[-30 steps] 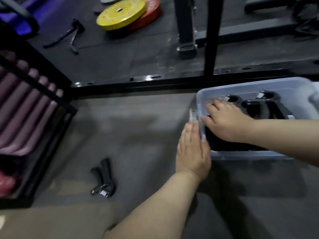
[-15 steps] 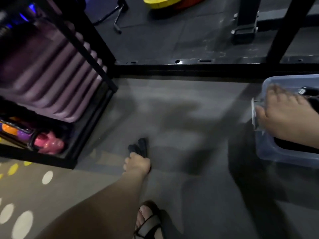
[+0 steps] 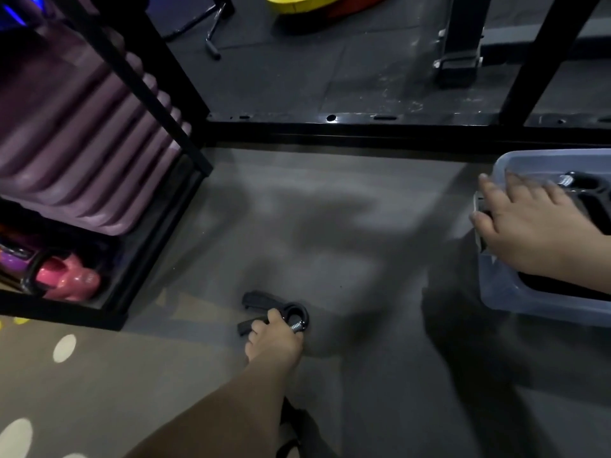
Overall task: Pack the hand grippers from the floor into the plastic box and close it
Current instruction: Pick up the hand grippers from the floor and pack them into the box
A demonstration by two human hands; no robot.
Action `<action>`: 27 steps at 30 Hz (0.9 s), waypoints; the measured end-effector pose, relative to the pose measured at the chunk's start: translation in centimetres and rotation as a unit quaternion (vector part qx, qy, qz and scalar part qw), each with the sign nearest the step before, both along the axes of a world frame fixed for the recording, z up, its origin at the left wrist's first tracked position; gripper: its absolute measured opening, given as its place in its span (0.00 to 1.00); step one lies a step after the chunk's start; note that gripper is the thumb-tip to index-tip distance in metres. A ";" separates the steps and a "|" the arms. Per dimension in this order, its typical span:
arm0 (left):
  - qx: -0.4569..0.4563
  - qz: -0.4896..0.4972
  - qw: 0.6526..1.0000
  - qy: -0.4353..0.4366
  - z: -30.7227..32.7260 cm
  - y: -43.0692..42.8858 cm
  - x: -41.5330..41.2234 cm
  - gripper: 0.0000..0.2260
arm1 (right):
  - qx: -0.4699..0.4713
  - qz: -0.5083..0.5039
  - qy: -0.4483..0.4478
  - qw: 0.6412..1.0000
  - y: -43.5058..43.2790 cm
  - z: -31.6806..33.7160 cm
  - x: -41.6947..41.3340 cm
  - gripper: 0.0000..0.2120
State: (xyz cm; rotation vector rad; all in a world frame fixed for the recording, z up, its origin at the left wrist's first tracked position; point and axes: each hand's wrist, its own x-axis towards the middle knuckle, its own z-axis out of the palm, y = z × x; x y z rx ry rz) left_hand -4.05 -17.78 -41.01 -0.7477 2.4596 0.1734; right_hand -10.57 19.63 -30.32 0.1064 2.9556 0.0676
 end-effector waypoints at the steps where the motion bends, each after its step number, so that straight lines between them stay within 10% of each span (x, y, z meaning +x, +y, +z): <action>1: 0.000 0.005 1.000 -0.005 -0.2 0.3 -0.1 0.24 | -0.001 -0.001 -0.007 1.000 -0.1 0.2 0.0 0.33; 10: -0.085 -0.121 0.979 0.141 0.0 2.9 0.1 0.24 | -0.010 -0.014 -0.022 1.000 -0.3 0.1 -0.3 0.34; 16: 0.132 0.154 0.955 0.217 5.1 9.2 -4.4 0.25 | -0.014 -0.004 -0.033 0.999 0.0 0.1 -0.6 0.36; 20: 0.357 0.340 0.842 0.219 9.1 13.4 -7.2 0.14 | -0.021 0.027 -0.072 0.997 -0.2 0.6 0.7 0.36; 27: 0.496 0.267 0.788 0.247 16.4 18.7 -8.4 0.11 | -0.095 0.141 -0.200 0.965 0.3 3.6 3.7 0.29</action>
